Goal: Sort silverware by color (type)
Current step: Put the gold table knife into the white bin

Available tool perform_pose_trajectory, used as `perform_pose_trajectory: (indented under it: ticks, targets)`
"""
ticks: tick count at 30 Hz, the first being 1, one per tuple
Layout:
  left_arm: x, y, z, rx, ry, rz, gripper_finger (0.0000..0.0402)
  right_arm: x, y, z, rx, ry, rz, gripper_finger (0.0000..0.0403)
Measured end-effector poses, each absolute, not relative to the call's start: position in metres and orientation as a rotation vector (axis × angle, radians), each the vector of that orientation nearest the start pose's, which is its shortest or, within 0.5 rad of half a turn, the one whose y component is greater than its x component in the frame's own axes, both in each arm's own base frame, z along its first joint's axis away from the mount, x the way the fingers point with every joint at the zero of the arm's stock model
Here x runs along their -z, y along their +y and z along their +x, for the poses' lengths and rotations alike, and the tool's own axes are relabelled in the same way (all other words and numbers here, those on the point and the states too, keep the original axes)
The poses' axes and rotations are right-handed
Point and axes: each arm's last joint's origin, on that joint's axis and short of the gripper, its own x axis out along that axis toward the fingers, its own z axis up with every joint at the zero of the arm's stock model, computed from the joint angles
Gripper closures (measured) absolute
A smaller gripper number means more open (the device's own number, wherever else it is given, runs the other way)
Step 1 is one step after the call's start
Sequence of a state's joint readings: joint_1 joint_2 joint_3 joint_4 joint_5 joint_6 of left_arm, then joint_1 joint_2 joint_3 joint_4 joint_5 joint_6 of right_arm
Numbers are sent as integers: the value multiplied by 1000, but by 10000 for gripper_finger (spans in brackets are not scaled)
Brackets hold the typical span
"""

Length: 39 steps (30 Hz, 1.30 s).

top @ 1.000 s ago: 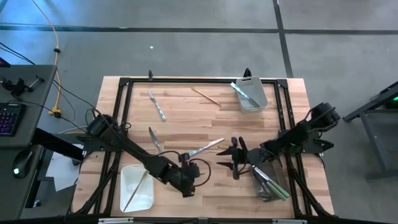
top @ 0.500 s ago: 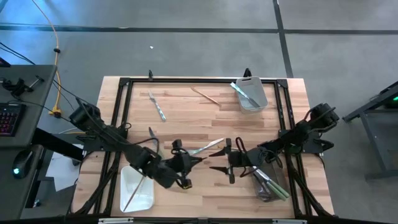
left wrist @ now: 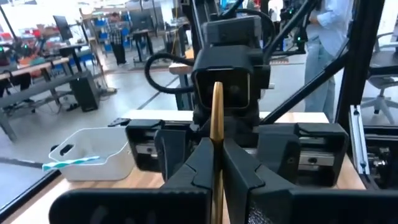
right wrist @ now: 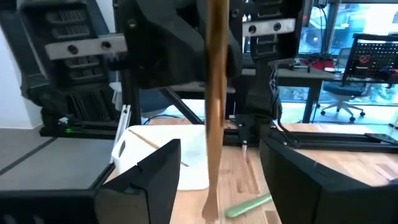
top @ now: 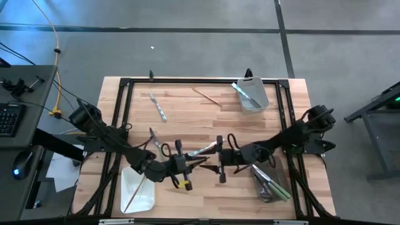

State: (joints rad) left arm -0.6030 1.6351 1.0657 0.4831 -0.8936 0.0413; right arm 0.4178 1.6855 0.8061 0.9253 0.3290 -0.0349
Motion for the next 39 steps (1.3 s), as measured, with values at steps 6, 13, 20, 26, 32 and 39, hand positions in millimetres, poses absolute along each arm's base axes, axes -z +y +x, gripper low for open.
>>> perform_pose_trajectory:
  ticks: [6, 13, 20, 26, 32, 39]
  targets:
    - [-278, -191, 306, -282, 53, 133, 400, -215, 136, 335, -81, -37, -44, 290]
    - [-277, -197, 301, -319, 64, 156, 391, -215, 140, 341, -80, -28, -100, 384]
    - [-280, -215, 280, -372, 80, 211, 346, -211, 139, 341, -29, 24, -133, 396]
    - [-280, -240, 239, -361, 127, 250, 314, -208, 138, 341, 36, 57, -174, 399]
    - [-276, -257, 189, -86, 251, 26, 330, -203, 138, 340, 36, 108, -179, 400]
    - [-254, -252, 147, 22, 683, -294, 397, -202, 137, 340, 37, 123, -163, 401]
